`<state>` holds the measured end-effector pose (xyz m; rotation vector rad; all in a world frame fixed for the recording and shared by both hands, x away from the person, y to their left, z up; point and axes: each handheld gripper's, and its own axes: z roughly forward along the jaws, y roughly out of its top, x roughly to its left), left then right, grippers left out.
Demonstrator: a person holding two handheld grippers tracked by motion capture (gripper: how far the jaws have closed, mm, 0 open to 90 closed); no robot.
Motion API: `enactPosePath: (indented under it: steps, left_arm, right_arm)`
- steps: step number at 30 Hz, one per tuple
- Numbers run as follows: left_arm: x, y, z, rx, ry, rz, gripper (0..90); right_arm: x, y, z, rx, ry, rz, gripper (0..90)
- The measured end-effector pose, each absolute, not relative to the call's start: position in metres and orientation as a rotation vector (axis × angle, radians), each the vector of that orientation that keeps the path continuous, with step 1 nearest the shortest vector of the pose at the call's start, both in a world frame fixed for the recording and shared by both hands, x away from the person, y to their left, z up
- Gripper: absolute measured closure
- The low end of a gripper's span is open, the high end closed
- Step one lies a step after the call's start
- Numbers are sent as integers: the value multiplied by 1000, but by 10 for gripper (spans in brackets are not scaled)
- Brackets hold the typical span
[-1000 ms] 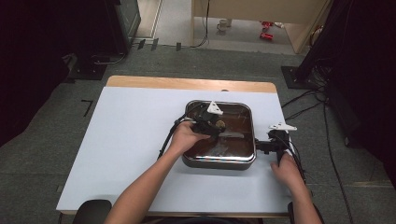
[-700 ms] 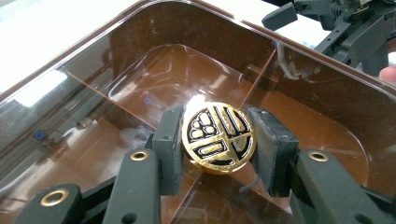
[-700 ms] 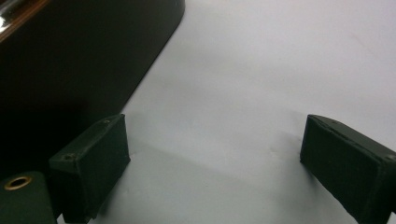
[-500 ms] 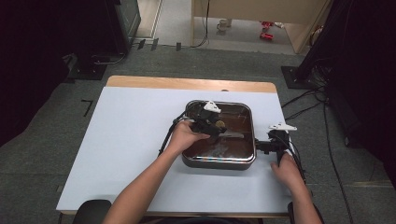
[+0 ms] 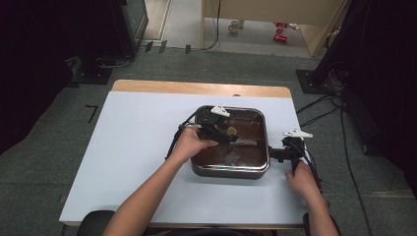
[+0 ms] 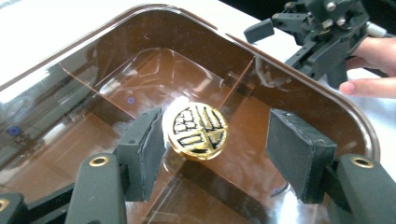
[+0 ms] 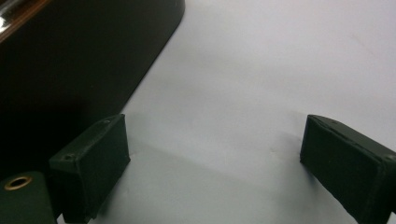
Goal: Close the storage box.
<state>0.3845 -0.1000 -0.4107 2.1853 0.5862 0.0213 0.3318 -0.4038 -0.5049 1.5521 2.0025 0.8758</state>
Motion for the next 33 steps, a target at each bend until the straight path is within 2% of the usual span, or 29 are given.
enactPosePath:
  steps: [11,33]
  left_arm:
    - [376,-87,-402,2206,596,42,327]
    - [361,-37,-399,2152,678,84,317]
  right_arm:
    - [332,-404,-505,1552,2004,875,74]
    - [332,-404,-505,1553,2001,876,74]
